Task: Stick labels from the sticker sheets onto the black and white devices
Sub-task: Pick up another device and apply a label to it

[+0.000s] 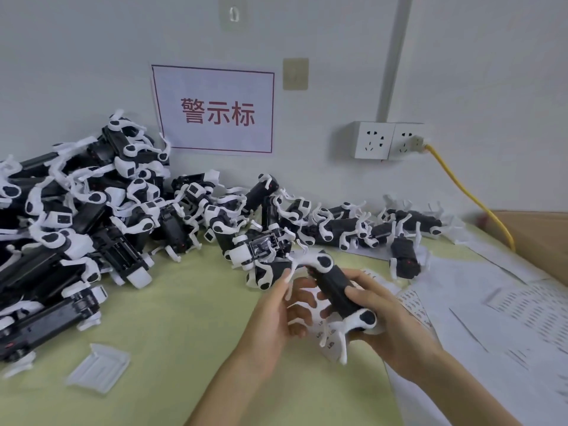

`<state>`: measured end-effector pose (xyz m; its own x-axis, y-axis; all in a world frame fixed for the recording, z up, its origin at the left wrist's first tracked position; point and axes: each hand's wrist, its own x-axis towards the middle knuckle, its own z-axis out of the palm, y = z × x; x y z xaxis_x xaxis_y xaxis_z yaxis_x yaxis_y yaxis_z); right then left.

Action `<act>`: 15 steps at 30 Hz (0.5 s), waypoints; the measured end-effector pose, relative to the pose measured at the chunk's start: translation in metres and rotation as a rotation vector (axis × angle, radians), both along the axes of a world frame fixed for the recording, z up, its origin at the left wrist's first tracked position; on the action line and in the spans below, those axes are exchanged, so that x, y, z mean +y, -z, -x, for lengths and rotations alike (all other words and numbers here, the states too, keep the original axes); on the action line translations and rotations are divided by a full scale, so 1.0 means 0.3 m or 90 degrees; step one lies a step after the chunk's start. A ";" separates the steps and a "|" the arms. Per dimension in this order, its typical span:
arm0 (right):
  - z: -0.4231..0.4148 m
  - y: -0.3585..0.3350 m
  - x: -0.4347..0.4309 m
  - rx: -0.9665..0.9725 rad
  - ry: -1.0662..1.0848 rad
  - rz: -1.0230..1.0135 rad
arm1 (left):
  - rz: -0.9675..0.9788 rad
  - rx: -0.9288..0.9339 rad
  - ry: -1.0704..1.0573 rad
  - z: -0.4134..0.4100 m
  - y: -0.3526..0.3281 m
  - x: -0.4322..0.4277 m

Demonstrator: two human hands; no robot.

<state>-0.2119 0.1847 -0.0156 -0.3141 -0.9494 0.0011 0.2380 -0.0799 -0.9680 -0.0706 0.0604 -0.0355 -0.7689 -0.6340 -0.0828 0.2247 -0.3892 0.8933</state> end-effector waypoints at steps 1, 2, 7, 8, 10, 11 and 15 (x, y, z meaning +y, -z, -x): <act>0.003 -0.001 0.005 0.019 -0.015 -0.005 | -0.020 0.007 -0.012 -0.007 -0.004 -0.005; 0.007 -0.004 0.012 0.040 -0.033 -0.006 | -0.040 0.015 -0.014 -0.016 -0.008 -0.008; 0.020 -0.024 0.049 0.280 -0.053 0.052 | -0.121 0.009 0.069 -0.053 -0.036 -0.018; 0.017 -0.021 0.052 0.307 -0.037 0.081 | -0.100 -0.005 0.093 -0.057 -0.042 -0.017; 0.005 -0.012 0.053 0.324 -0.022 0.123 | -0.031 -0.029 0.133 -0.060 -0.044 -0.009; -0.001 -0.013 0.056 0.328 -0.013 0.136 | 0.002 -0.035 0.133 -0.060 -0.046 -0.002; 0.005 -0.011 0.047 0.430 0.138 0.125 | 0.013 0.032 0.047 -0.050 -0.046 0.014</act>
